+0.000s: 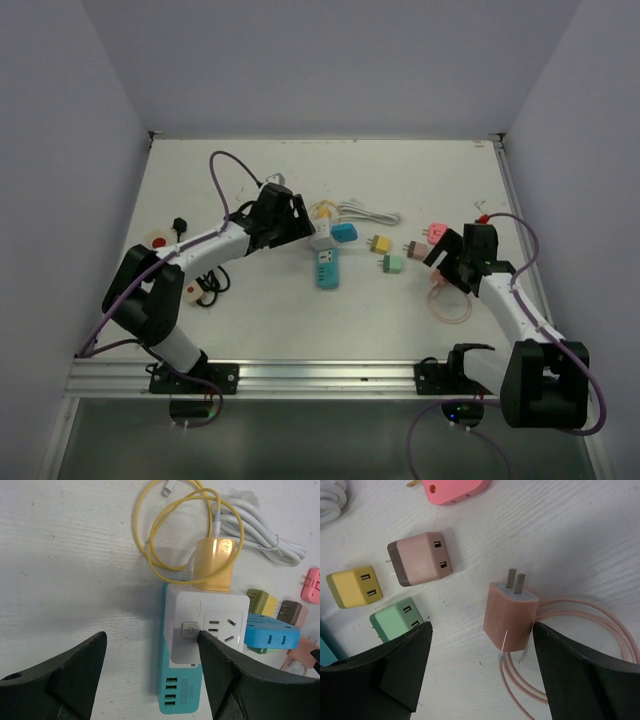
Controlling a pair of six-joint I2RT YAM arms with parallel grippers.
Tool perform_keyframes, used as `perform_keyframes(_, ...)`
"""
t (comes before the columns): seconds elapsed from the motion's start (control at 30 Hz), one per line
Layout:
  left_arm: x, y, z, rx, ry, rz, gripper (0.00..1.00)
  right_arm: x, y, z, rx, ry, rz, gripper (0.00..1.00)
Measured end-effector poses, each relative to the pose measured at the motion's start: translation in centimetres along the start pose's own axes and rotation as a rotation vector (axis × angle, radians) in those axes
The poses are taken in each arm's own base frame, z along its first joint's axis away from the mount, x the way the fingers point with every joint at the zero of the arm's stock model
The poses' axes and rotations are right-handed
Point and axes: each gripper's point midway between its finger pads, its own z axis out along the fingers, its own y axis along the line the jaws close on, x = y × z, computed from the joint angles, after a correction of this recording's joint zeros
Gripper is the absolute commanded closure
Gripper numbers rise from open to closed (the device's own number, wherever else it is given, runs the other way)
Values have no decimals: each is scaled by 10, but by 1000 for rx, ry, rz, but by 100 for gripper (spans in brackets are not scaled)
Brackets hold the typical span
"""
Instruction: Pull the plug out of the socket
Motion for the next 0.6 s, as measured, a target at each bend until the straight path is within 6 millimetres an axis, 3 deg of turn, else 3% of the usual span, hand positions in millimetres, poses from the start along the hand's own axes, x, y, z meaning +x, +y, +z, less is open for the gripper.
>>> perform_keyframes(0.2, 2, -8, 2, 4, 27, 7, 21, -7, 11, -18, -65, -36, -31, 5)
perform_keyframes(0.4, 7, -17, 4, 28, 56, 15, 16, -25, 33, -48, -174, -106, -69, 4)
perform_keyframes(0.6, 13, -20, 3, 40, 76, 20, 11, -29, 44, -67, -239, -132, -94, 3)
